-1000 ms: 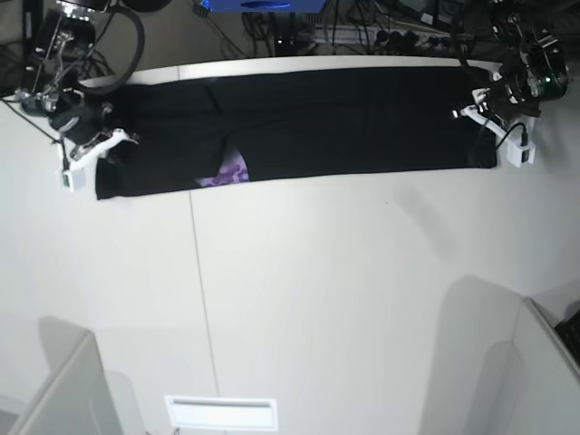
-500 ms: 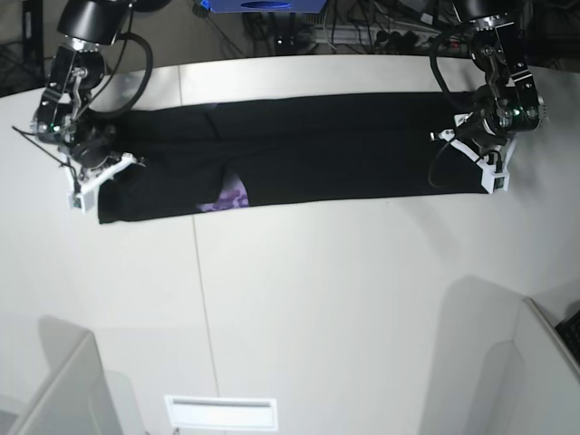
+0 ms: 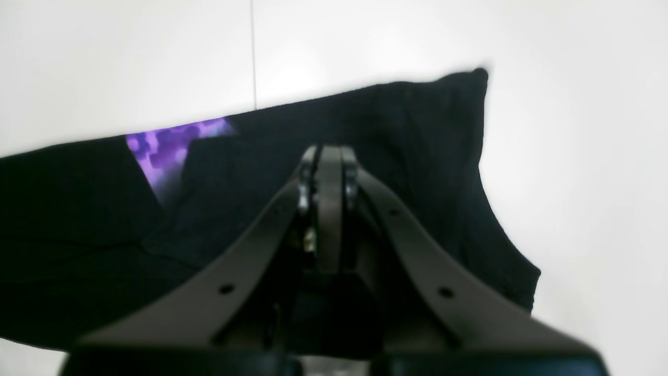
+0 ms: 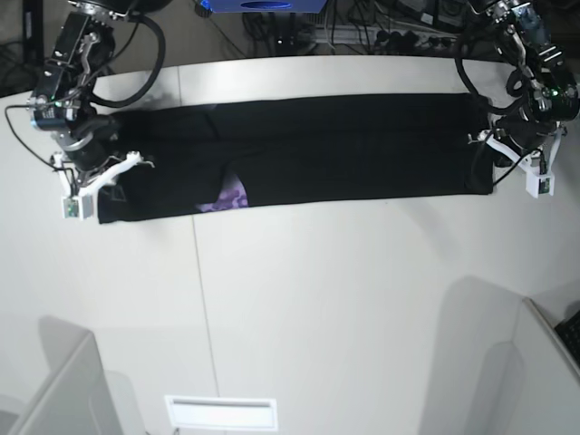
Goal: Fold the T-shirt properly
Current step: 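Open both grippers and regrasp the strip ends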
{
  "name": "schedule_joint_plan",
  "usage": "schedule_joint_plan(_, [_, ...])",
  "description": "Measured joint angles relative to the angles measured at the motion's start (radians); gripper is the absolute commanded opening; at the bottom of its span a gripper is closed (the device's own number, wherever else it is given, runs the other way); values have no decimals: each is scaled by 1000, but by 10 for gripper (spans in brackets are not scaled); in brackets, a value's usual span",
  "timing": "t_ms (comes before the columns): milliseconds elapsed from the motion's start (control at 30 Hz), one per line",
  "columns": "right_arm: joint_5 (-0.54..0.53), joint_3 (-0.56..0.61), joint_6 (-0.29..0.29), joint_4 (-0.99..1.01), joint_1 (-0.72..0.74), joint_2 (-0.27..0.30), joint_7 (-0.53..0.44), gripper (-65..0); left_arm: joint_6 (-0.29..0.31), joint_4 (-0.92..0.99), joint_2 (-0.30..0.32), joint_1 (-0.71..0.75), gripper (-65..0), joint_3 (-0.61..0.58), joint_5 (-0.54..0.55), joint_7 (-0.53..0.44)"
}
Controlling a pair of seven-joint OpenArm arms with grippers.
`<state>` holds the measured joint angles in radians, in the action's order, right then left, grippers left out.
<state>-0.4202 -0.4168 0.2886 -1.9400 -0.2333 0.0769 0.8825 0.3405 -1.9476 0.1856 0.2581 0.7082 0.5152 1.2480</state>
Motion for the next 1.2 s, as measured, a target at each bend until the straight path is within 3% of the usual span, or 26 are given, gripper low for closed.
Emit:
schedule_joint_plan(267, [2, -2, 0, 3, -29, -5, -5, -650, 61, 1, 68, 97, -650, 172, 201, -2])
schedule_joint_plan(467, [2, -2, 0, 3, -33, -6, -4, -650, 64, 5, 66, 103, -650, 201, 209, -6])
schedule_joint_plan(500, [2, -2, 0, 3, -34, -6, -3, -650, 64, 7, 64, 105, -635, 201, 209, -6])
schedule_joint_plan(633, [2, -2, 0, 3, -43, -6, -1, -650, 64, 19, 61, 108, -304, 201, 210, -3])
schedule_joint_plan(733, [2, -2, 0, 3, -50, -6, 0, -650, 64, 19, 58, 102, -153, 201, 213, -6])
schedule_joint_plan(800, [2, -2, 0, 3, -50, -6, 0, -650, 65, 20, 58, 101, -123, 200, 215, -6])
schedule_joint_plan(933, [3, -2, 0, 3, -62, -6, 0, -650, 65, 97, 60, 91, -125, 184, 216, -79])
schedule_joint_plan(1200, [2, -2, 0, 3, -64, -6, 0, -650, 70, 296, 76, 31, -125, 76, 204, -87])
